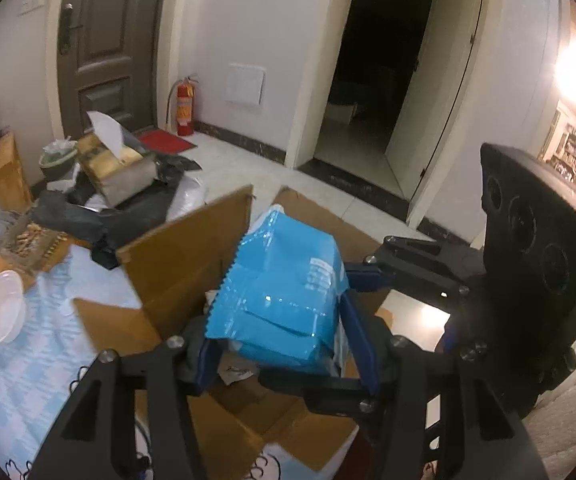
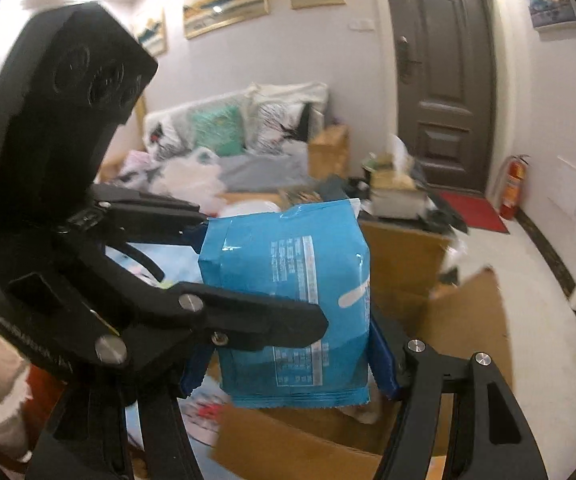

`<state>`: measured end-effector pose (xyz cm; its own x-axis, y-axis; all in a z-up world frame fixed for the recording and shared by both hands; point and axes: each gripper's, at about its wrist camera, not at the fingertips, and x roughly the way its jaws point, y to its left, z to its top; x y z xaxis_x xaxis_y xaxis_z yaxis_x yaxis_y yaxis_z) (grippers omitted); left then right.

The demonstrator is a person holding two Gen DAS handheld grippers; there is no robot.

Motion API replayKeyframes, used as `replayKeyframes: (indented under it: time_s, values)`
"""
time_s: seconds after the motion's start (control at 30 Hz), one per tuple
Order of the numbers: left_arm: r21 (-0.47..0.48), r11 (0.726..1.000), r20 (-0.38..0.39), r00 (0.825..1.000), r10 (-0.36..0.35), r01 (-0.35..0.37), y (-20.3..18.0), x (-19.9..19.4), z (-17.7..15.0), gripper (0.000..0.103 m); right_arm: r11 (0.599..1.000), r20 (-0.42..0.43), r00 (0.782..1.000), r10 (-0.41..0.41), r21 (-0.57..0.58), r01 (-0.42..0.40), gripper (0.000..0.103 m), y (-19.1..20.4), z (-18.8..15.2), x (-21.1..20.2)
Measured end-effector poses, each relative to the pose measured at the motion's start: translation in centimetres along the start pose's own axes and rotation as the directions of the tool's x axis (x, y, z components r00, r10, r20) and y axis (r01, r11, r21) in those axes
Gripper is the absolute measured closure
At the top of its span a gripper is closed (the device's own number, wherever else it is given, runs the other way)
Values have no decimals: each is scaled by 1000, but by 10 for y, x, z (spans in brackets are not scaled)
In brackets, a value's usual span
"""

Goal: Organize snacks
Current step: 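Lower the blue pack into the cardboard box and open the right gripper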

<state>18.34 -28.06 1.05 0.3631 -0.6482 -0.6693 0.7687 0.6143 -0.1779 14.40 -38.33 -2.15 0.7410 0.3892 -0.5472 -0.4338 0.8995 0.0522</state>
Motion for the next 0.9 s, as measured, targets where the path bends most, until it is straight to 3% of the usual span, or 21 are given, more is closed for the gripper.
replayKeyframes:
  time_s: [0.13, 0.23, 0.27, 0.37, 0.47, 0.6, 0.73, 0.83, 0.9]
  values:
    - [-4, 1000, -51, 999, -16, 16, 0, 21, -1, 51, 999, -49, 999, 2, 36, 0, 41, -23, -12, 9]
    - [9, 1000, -49, 999, 19, -19, 1, 27, -2, 51, 999, -70, 997, -13, 30, 15, 40, -30, -18, 14]
    - [6, 1000, -48, 999, 21, -21, 3, 28, -1, 48, 999, -72, 997, -21, 27, 23, 40, -29, -18, 17]
    - [-6, 999, -31, 999, 35, -35, 9, 24, -2, 24, 999, -90, 995, -36, 23, 38, 36, -31, -21, 28]
    - [12, 997, -16, 997, 70, -70, 12, 16, -2, 21, 999, -96, 995, -36, 29, 39, 36, -31, -22, 34]
    - [-2, 998, 20, 997, 70, -70, 17, -3, -3, 18, 998, -97, 994, -45, 32, 48, 32, -28, -20, 33]
    - [-18, 993, 82, 990, 118, -117, 25, -33, -7, 9, 999, -96, 995, -34, 26, 37, 29, -17, -16, 30]
    - [-44, 989, 115, 982, 147, -143, 33, -64, -18, 9, 1000, -78, 997, -16, 10, 17, 23, -2, -13, 22]
    - [-68, 984, 131, 976, 171, -163, 40, -87, -29, 1, 1000, -60, 998, -1, -5, 1, 17, 10, -9, 16]
